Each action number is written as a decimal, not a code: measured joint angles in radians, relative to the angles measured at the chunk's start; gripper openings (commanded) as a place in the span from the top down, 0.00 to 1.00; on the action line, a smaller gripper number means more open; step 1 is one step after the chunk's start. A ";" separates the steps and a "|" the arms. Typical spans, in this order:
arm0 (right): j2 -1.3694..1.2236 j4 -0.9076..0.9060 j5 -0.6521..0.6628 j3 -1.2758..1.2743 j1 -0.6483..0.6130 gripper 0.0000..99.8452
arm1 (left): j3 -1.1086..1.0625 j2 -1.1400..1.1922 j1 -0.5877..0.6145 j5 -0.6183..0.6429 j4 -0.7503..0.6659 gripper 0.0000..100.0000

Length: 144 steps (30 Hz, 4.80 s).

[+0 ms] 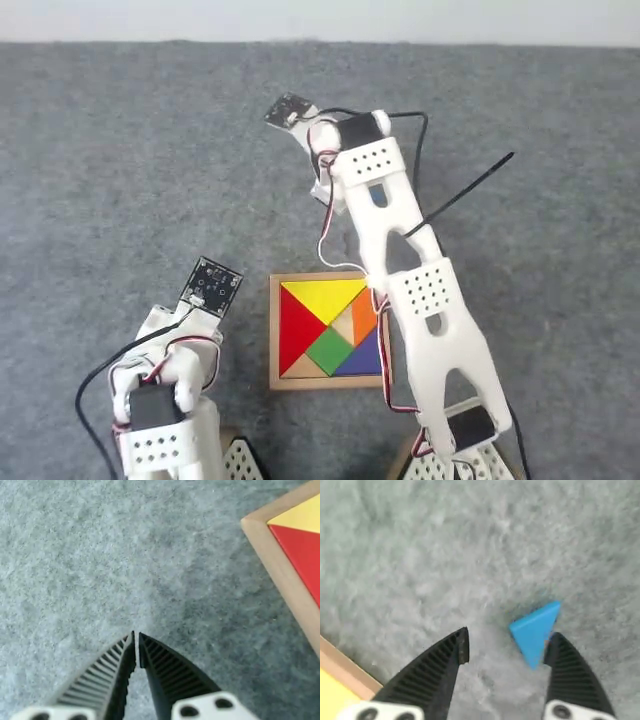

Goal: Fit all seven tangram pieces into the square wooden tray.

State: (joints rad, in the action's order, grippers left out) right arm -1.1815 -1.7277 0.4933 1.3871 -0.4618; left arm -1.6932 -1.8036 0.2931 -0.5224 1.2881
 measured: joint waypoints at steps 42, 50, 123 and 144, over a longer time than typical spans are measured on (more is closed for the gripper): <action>-0.087 0.155 -0.032 -0.069 0.072 0.81 | 0.000 0.000 0.000 0.000 0.000 0.99; -0.087 0.161 -0.032 -0.068 0.080 0.86 | 0.000 0.000 0.000 0.000 0.000 0.99; 0.980 0.382 -0.629 -1.654 -0.224 0.93 | 0.000 0.000 0.000 0.000 0.000 0.99; 0.993 0.385 -0.606 -1.671 -0.235 0.77 | 0.000 0.000 0.000 0.000 0.000 0.99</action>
State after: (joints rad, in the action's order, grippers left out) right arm -0.1887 -1.3426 -0.1128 -0.2839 -0.6966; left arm -1.6932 -1.8036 0.2931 -0.5224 1.2881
